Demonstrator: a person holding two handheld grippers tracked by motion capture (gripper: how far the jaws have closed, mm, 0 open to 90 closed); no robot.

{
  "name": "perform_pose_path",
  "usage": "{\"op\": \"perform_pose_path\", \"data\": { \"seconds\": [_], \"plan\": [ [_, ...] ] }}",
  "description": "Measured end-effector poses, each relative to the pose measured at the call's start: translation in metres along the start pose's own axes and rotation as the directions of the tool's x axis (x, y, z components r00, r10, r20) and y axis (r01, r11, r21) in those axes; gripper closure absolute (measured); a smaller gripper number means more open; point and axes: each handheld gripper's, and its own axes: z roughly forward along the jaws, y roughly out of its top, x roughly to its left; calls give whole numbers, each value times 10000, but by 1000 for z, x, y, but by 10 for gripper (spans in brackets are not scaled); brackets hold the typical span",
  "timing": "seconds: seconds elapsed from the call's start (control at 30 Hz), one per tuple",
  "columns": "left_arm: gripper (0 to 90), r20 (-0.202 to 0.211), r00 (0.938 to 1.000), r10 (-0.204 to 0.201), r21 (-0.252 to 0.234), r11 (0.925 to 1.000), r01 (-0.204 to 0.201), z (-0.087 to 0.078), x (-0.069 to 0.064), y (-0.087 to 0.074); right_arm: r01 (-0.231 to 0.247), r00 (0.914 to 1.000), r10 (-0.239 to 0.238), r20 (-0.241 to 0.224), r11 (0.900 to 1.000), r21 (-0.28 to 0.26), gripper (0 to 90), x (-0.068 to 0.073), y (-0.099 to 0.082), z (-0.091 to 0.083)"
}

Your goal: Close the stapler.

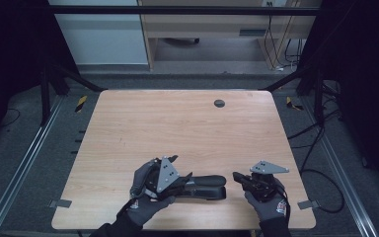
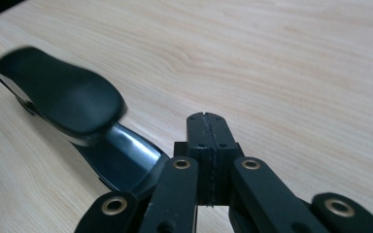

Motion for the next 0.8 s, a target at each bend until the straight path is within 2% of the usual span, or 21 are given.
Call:
{"op": "perform_pose_path", "data": {
  "seconds": [0.13,0.33,0.43,0.57,0.6,0.63,0.7,0.8],
  "plan": [
    [328,-269,9987,-423,159,9990,427,-7,13,-10,36,9999,-40,-148,9996,-288,900,3,6,-6],
    [330,-867,9925,-858,317,9955,888,-20,33,-28,101,9990,-130,-435,9978,-654,900,13,15,-10],
    [331,-1176,9855,-1222,376,9911,1274,-28,43,-38,146,9981,-195,-579,9964,-837,900,17,20,-12],
    [333,-1564,9750,-1578,494,9847,1672,-36,54,-53,192,9946,-280,-1002,9960,-869,900,23,24,-13],
    [333,-1636,9748,-1517,485,9857,1615,-38,57,-56,206,9936,-299,-1087,9960,-865,900,25,24,-13],
    [333,-1697,9715,-1652,604,9822,1776,-40,59,-60,239,9922,-339,-1199,9962,-836,900,27,25,-12],
    [333,-1741,9705,-1670,638,9815,1803,-42,60,-63,288,9913,-393,-1258,9960,-842,900,30,25,-11],
    [333,-1935,9651,-1763,790,9777,1944,-48,64,-75,481,9879,-564,-1442,9970,-604,900,38,24,-4]
  ]
}}
